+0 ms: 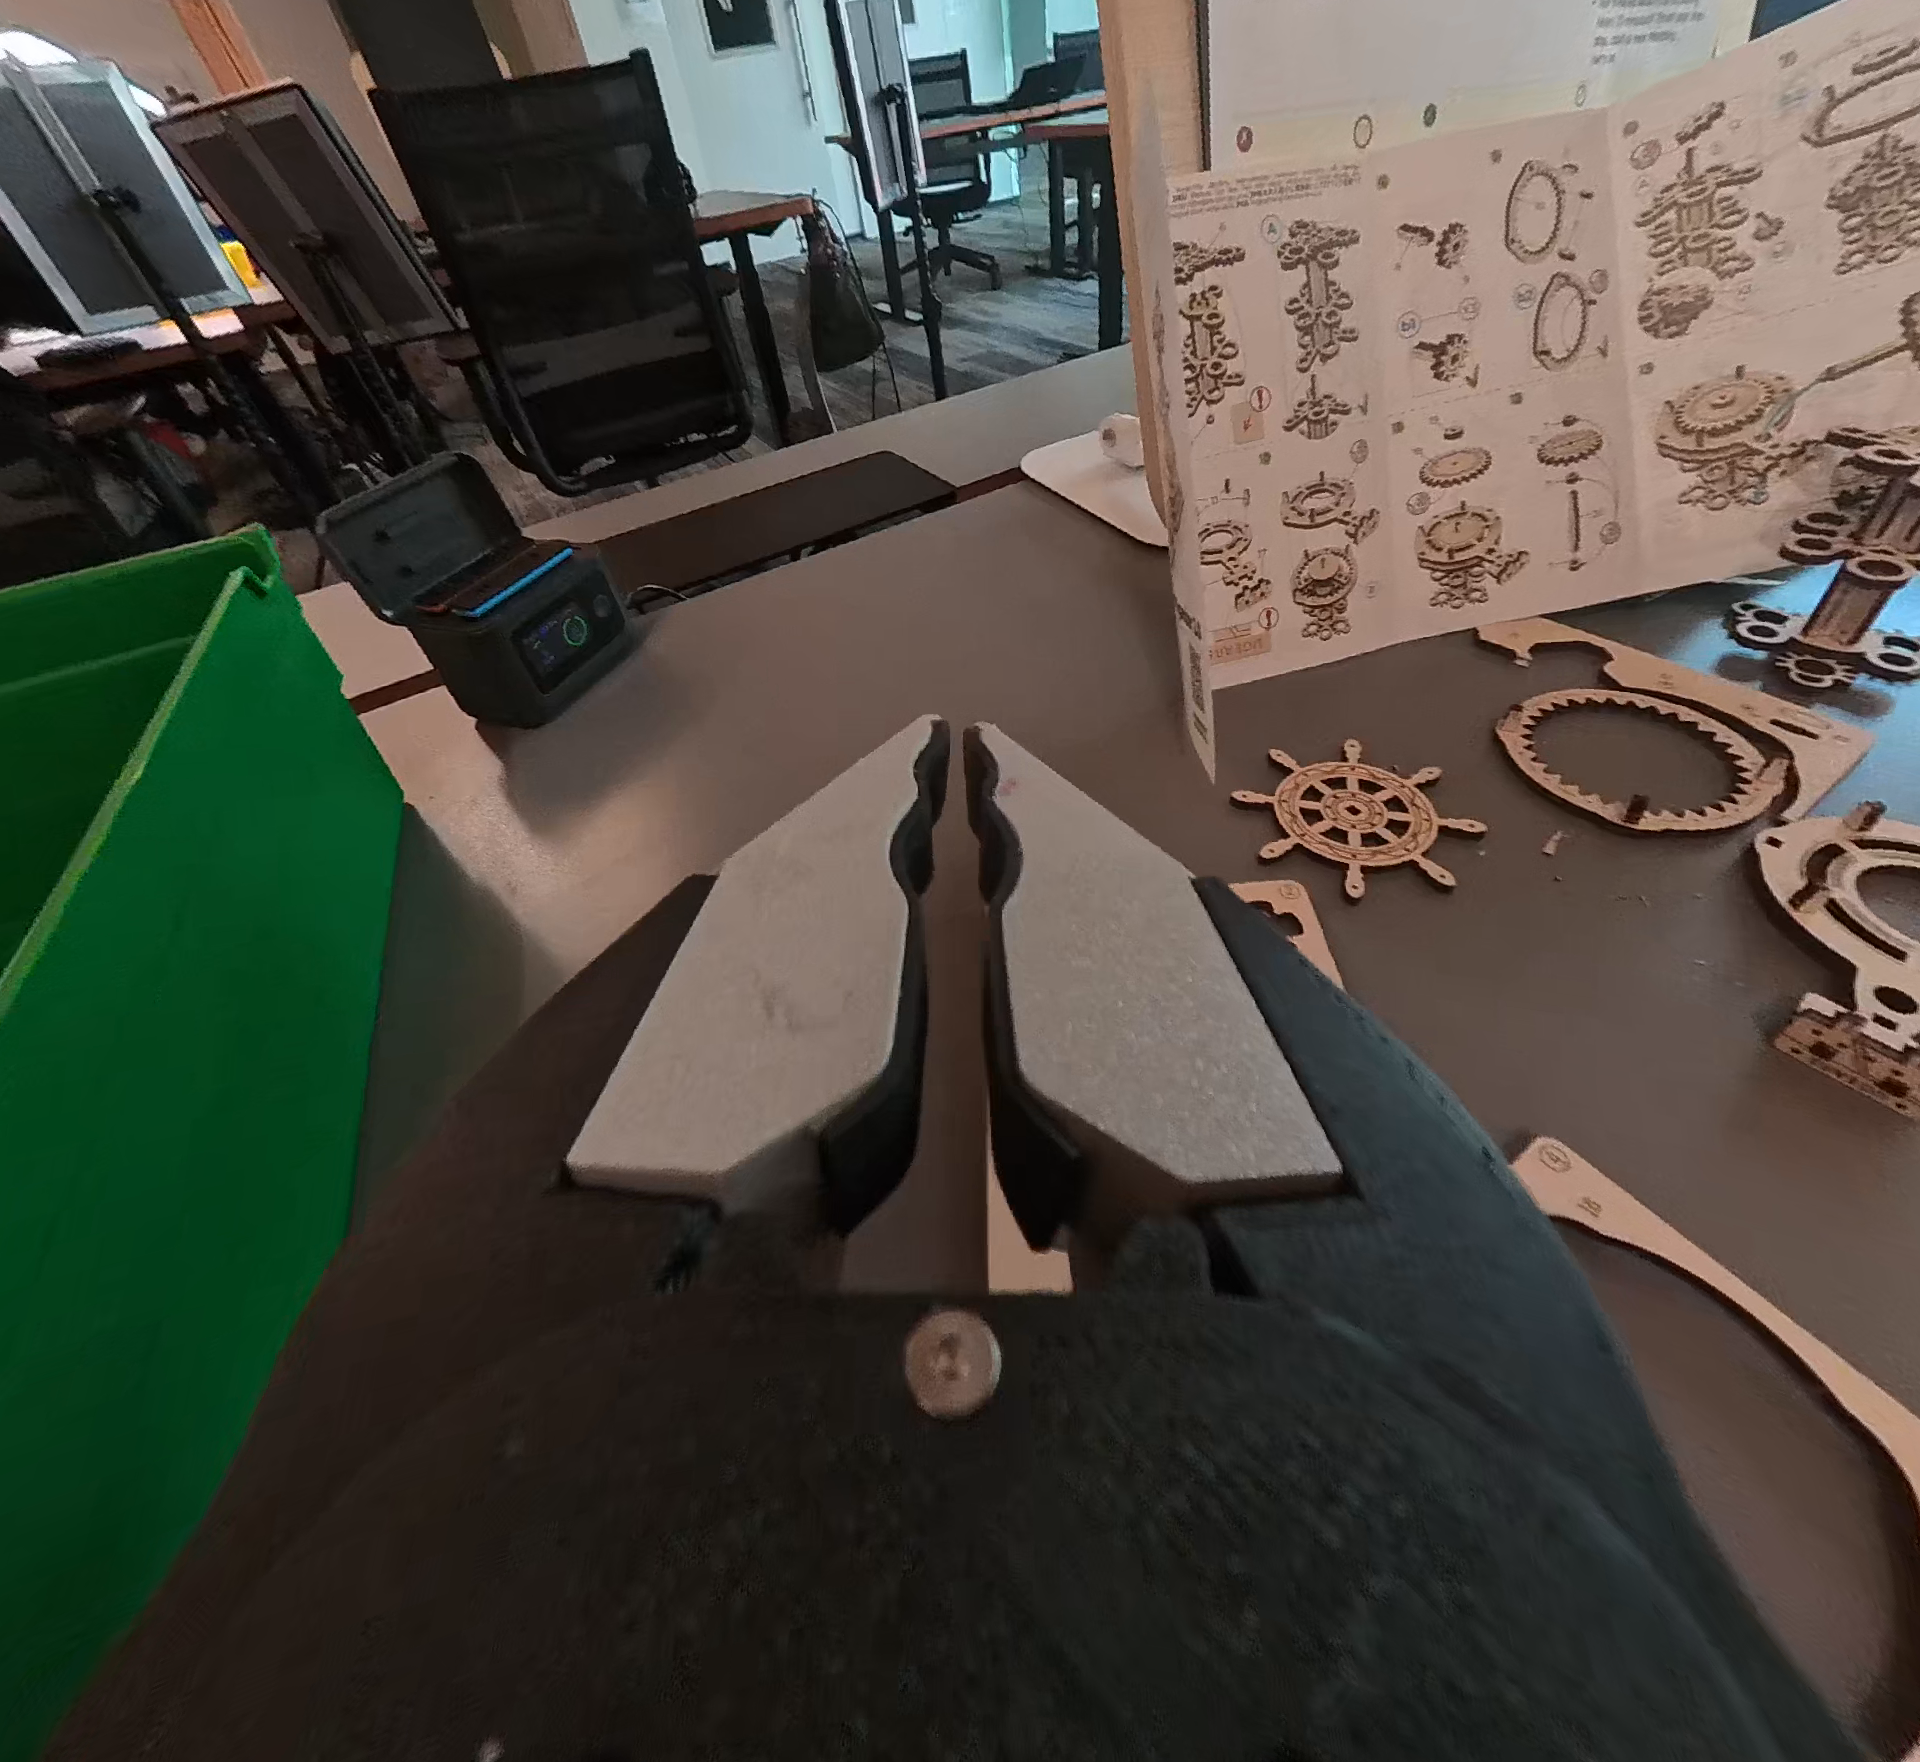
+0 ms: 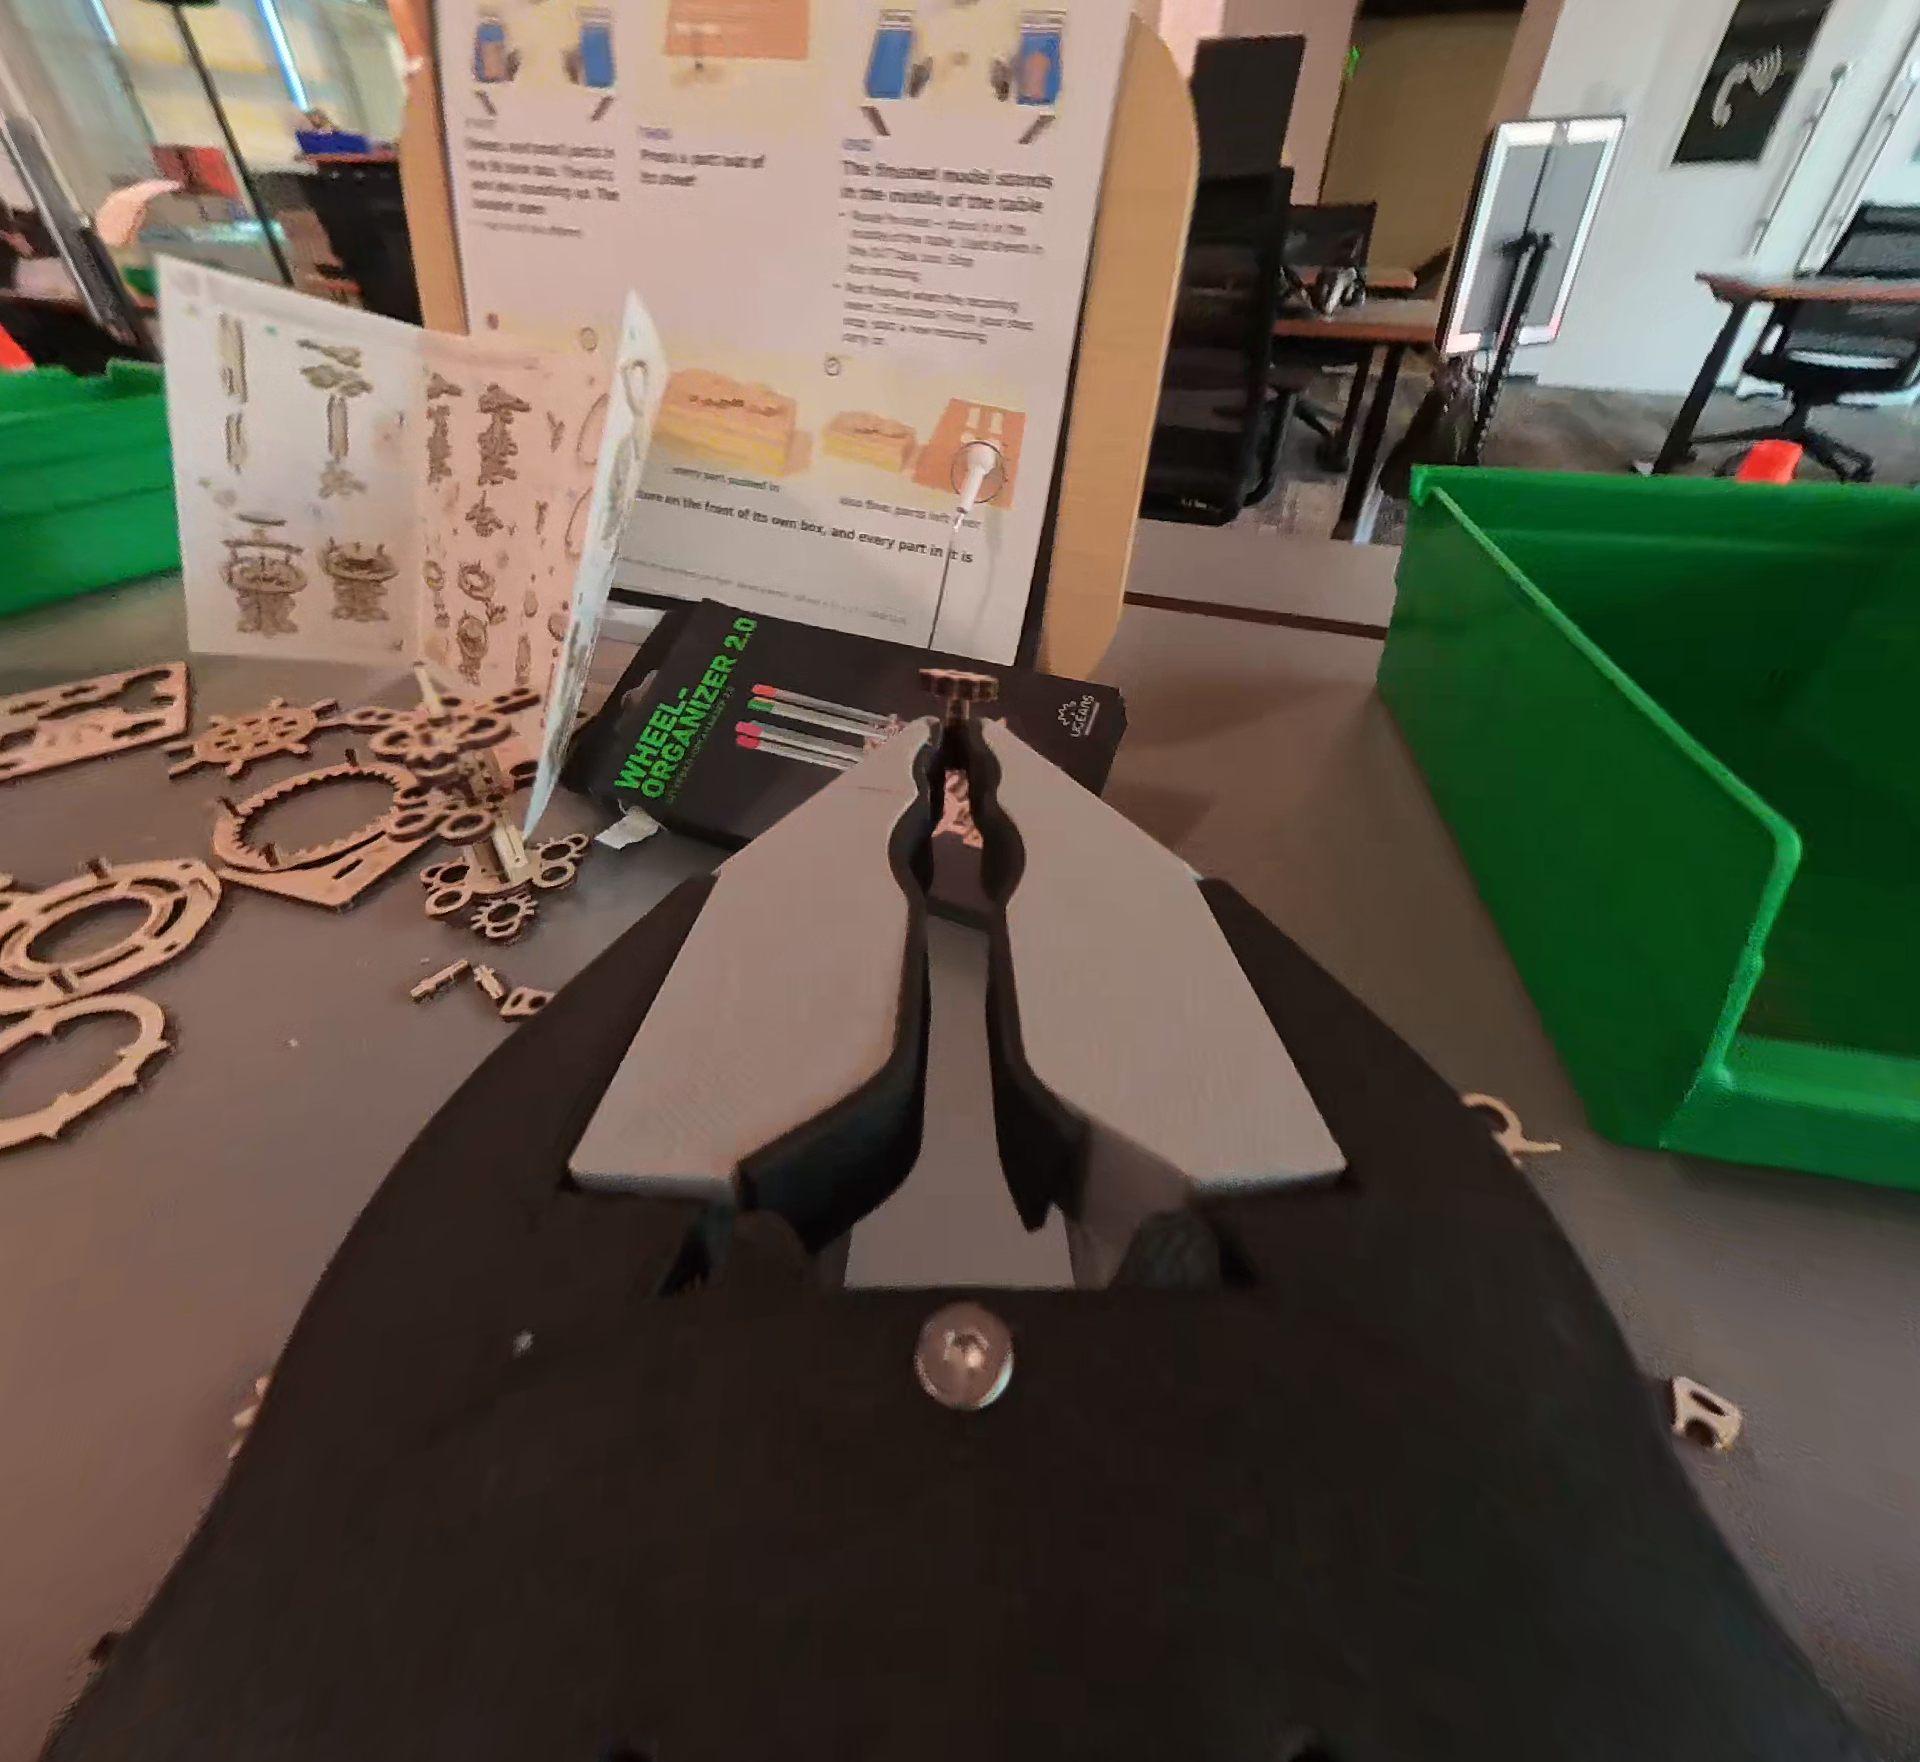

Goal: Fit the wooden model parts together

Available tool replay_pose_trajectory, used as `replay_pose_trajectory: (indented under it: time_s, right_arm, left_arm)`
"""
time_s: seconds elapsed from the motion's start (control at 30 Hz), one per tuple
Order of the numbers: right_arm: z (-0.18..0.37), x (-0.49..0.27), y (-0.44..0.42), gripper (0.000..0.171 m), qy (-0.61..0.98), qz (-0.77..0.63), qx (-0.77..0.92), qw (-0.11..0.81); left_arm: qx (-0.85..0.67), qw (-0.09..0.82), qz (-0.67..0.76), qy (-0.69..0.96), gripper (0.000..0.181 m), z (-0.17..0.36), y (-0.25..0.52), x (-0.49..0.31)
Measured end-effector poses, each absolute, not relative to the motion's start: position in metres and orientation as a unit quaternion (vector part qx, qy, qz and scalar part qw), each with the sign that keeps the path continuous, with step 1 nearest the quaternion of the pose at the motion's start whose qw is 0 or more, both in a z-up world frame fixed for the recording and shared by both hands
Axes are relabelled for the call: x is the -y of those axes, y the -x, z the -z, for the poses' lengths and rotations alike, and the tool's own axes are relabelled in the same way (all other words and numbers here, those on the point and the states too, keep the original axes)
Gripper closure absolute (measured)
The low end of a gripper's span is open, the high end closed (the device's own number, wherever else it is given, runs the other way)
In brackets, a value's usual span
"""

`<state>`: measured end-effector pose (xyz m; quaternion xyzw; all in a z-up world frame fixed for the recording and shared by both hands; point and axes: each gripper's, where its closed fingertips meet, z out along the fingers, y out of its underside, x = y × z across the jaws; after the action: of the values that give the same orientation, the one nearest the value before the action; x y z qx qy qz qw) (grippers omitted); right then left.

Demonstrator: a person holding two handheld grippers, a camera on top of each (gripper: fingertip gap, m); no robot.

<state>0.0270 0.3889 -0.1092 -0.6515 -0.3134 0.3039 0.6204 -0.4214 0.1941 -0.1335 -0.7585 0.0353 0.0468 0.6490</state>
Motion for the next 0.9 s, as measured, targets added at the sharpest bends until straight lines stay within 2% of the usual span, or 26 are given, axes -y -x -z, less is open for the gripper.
replay_pose_trajectory:
  time_s: [0.9]
  right_arm:
    - [0.140,-0.387,0.002,0.171,0.677,-0.224,0.397,0.578]
  left_arm:
    - [-0.074,0.663,-0.079,0.741,0.181,0.119,0.411,-0.192]
